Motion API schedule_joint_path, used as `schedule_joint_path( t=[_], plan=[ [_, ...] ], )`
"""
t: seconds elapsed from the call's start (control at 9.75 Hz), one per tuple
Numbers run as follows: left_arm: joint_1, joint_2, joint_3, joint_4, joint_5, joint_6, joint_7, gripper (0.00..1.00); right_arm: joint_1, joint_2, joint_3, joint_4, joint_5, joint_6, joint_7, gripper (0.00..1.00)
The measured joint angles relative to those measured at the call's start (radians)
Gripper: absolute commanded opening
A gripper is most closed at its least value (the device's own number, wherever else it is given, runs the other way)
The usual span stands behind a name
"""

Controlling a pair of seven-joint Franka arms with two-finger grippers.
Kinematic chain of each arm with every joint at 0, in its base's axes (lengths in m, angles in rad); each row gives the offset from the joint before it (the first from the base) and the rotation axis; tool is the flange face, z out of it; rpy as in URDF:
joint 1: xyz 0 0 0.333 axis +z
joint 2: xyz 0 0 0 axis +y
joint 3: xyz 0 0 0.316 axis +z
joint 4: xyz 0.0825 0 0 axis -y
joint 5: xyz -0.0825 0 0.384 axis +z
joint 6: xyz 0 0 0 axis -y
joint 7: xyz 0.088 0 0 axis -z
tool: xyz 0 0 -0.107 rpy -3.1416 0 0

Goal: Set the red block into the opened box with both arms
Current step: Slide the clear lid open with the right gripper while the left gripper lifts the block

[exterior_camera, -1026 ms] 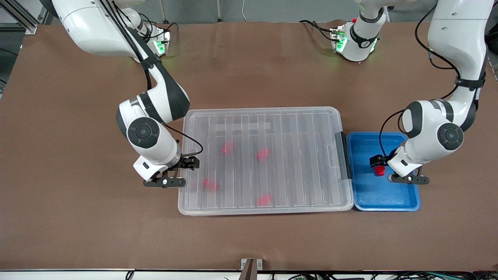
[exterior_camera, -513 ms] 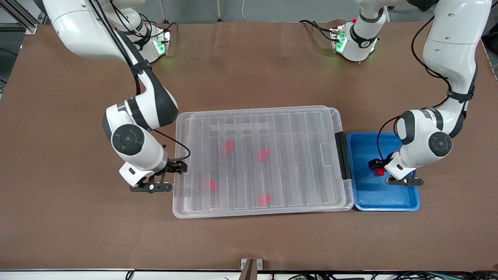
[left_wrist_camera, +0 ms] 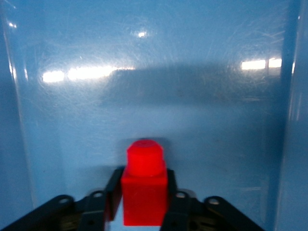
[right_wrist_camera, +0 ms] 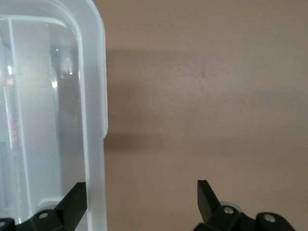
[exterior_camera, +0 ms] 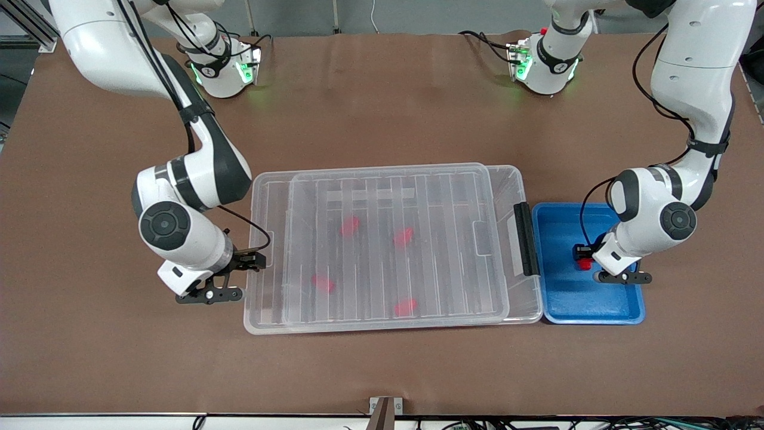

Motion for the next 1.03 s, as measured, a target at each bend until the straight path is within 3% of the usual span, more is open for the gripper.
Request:
schedule_joint_path(
  t=[0.41,0.62,1.03],
  plan=[
    [0.000,-0.047,-0.001,-0.004,0.000,-0.021,0.001,0.00,-0.073,-0.013,-0.002,0.010,-0.003,-0.046,-0.137,1.00],
    [0.000,-0.150,-0.001,0.026,0.000,-0.043,0.001,0.00,-0.110,-0.014,-0.003,0.011,-0.004,-0.070,-0.201,1.00],
    [-0.003,-0.352,-0.033,0.080,0.000,-0.229,-0.032,0.00,-0.148,-0.018,-0.003,0.015,-0.004,-0.075,-0.266,1.00]
  ],
)
